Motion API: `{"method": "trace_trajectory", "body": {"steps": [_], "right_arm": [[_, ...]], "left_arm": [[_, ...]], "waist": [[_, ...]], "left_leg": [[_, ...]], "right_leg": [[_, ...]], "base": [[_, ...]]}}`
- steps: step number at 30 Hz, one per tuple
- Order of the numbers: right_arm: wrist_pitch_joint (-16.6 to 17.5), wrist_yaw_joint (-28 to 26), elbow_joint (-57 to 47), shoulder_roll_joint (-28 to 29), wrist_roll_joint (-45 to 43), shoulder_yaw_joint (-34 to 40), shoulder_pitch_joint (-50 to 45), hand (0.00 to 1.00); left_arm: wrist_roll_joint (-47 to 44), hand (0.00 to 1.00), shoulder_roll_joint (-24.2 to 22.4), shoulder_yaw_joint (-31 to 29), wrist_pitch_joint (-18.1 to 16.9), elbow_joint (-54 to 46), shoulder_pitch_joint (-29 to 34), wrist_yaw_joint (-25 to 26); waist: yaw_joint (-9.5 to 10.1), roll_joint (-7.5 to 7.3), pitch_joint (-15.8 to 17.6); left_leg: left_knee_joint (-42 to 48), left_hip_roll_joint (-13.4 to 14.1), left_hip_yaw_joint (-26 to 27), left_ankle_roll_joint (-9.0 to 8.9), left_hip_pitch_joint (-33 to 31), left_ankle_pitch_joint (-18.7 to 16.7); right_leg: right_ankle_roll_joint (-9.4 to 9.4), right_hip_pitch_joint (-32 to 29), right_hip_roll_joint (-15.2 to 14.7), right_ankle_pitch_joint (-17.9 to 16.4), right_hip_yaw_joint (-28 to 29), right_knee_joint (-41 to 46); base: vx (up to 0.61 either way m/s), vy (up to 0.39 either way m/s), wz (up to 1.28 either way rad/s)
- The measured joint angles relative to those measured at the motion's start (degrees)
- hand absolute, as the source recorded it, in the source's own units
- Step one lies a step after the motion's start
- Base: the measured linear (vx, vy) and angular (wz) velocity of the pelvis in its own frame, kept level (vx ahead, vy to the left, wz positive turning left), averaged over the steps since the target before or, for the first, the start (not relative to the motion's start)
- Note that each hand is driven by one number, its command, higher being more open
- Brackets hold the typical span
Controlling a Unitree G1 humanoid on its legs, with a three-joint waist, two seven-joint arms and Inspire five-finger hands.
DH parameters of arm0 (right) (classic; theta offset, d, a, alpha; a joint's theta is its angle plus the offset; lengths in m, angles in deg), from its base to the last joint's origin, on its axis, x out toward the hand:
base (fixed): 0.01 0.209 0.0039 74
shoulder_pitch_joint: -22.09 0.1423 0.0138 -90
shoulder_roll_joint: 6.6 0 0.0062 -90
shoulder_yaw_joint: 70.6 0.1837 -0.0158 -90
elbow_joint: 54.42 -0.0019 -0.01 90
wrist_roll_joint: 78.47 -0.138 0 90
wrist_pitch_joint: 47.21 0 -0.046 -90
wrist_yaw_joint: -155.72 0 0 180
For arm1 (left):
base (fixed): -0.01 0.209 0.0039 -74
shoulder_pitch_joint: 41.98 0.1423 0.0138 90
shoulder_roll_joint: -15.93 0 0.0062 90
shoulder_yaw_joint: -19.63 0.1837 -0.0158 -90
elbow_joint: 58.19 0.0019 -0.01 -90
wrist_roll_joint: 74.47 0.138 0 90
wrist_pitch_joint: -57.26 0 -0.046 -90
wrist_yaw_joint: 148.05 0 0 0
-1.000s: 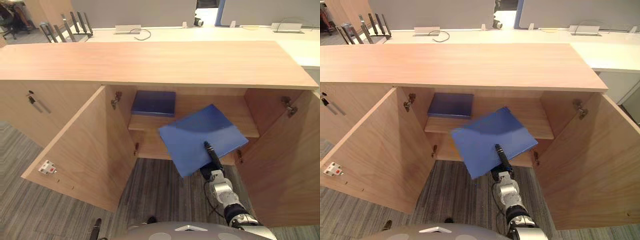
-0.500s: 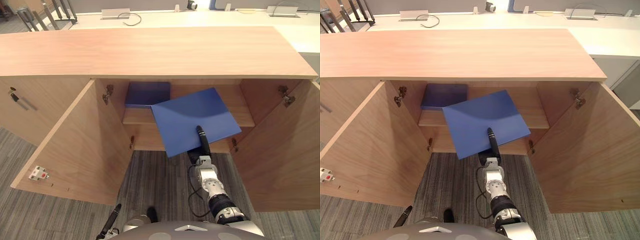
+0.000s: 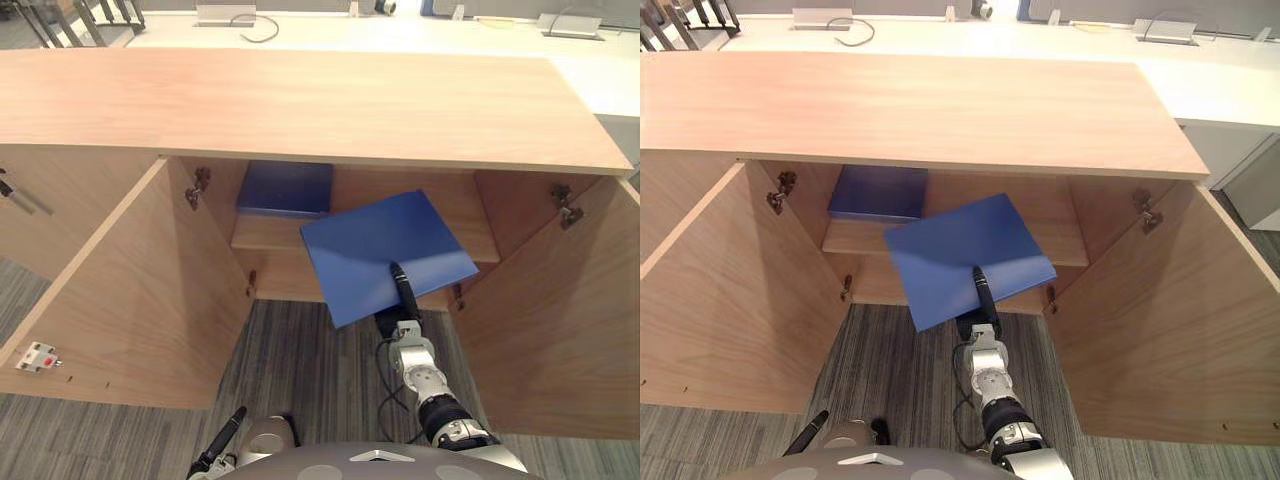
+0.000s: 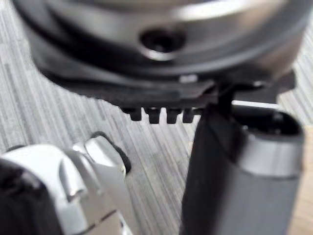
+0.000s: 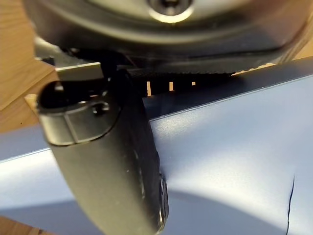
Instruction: Walk over to the cabinet, pick up the folder, carry it to the office cabinet, place the folder inside the office cabinet, then close the office cabinet door
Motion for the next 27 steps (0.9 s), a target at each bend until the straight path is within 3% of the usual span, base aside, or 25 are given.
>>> {"method": "trace_trajectory", "body": {"steps": [2,6,8,14,25,27], "right_arm": [[-0.22,-0.01,-0.22,-0.51,1.95,-0.01,0.21,0.00],[-1.14,0.04,-0.04,-1.52,2.10,-0.07,-0.83,0.00],[-1.63,0.03,0.45,-1.38,2.27,-0.70,-1.13,0.00],[-1.74,0.04,1.49,-1.36,2.43,-0.72,-1.97,0.00],[-1.85,0.24,0.51,-1.36,2.34,-1.64,-1.97,0.00],[-1.13,0.70,-4.18,-1.46,2.22,0.64,-1.92,0.00]], "left_arm": [[2.04,1.00,0.11,0.40,-0.15,-0.41,-0.10,-0.01],[4.15,1.00,-0.22,2.11,-0.12,-0.33,0.39,0.07],[5.57,1.00,-0.61,2.26,-0.02,-0.08,1.43,-0.19],[9.14,1.00,-0.17,2.79,-0.07,-0.07,1.86,-0.32],[13.22,1.00,1.22,5.27,-0.16,-0.45,2.82,-0.57],[15.31,1.00,1.31,5.73,-0.14,-0.33,2.84,-0.58]], "waist": [[0.18,0.17,0.08],[1.31,2.20,1.11],[1.32,3.16,0.81],[0.89,2.88,0.63],[-0.16,2.37,-1.05],[-0.16,2.93,-0.69]], "left_leg": [[0.24,-0.07,-0.11,-0.02,-1.02,0.01],[0.71,0.40,0.15,-0.05,-1.23,0.04],[-7.05,-0.06,0.64,-0.83,2.16,0.94],[-20.21,-2.73,1.53,-0.36,7.16,8.06],[-22.57,-3.78,3.03,-0.16,8.13,8.50],[-19.32,-4.15,2.93,0.51,7.20,6.66]], "right_leg": [[0.08,-0.52,0.11,0.02,0.26,-1.23],[0.27,-0.94,0.58,1.03,1.58,-1.61],[0.02,-1.85,1.20,1.93,2.65,-2.00],[0.06,-2.83,0.88,4.12,3.67,-3.78],[0.69,-3.52,0.74,5.11,5.27,-4.92],[0.72,-3.10,0.04,5.11,5.35,-4.85]], "base": [[0.00,0.000,0.00],[-0.06,0.033,-0.13],[-0.08,0.041,-0.24],[-0.08,0.032,-0.09],[0.00,0.028,-0.08],[0.04,0.036,-0.03]]}}
